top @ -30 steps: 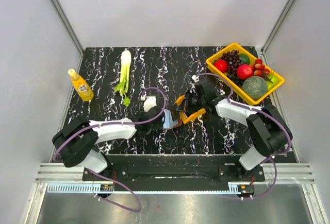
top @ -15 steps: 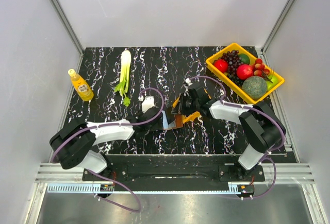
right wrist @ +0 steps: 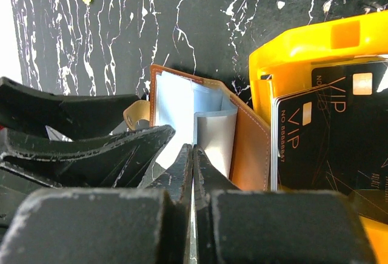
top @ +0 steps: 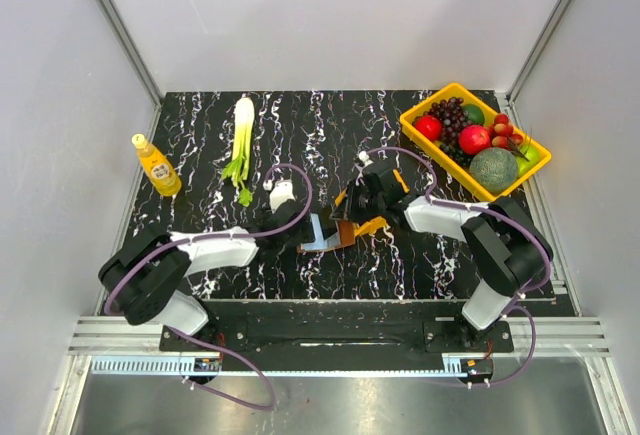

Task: Put the credit cards into the card holder
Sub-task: Insert the credit card into the card holder.

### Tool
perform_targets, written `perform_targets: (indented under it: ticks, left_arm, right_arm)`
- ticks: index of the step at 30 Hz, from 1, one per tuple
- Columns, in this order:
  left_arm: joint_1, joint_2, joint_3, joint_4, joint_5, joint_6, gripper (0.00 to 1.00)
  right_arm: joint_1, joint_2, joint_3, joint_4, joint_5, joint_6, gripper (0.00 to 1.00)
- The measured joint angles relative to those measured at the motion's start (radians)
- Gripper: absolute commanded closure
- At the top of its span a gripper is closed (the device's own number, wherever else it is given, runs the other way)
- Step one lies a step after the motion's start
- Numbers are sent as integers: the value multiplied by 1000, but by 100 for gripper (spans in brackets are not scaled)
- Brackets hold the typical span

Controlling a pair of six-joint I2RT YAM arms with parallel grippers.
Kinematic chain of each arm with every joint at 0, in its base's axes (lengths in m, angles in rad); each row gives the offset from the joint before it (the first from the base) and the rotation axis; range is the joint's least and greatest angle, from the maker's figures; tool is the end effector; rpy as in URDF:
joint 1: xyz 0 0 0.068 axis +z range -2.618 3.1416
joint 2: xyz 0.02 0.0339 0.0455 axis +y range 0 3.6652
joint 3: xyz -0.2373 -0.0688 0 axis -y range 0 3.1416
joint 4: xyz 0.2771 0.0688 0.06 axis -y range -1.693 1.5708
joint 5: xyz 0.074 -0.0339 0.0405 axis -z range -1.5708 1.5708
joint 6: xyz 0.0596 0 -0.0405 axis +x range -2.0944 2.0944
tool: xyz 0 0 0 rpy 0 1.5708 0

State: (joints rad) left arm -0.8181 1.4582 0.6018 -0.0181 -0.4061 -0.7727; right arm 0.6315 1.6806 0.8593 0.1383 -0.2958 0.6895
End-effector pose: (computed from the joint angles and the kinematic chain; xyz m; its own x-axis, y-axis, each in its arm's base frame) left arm 0.2242 -0.2049 0.0805 -0.7227 -0.1665 -0.6708 -0.0101 0.9730 -0.2307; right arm 0.2967 0.2386 0.1047 -0.8684 0.1188 -0.4815 -0.2525 0.7297 0.6354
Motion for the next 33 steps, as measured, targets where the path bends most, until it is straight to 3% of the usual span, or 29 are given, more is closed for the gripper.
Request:
perform_targets:
  ticks: [4, 12, 22, 28, 33]
  left_arm:
    - [12, 58, 32, 56, 5, 10, 38]
    - [13, 89, 38, 103, 3, 9, 44]
    - [14, 74, 6, 142, 2, 10, 44]
    - [14, 71, -2, 154, 2, 12, 44]
    - [-5, 58, -3, 141, 3, 13, 37]
  right_arm:
    - [13, -11, 0, -16, 19, -8, 100]
    - [29, -114, -3, -82, 108, -25, 100]
    - [21, -163, -98, -144, 198, -50, 100]
    - [-55, -227, -140, -148, 166, -80, 100]
    - [-108, -239, -166, -138, 111, -105, 100]
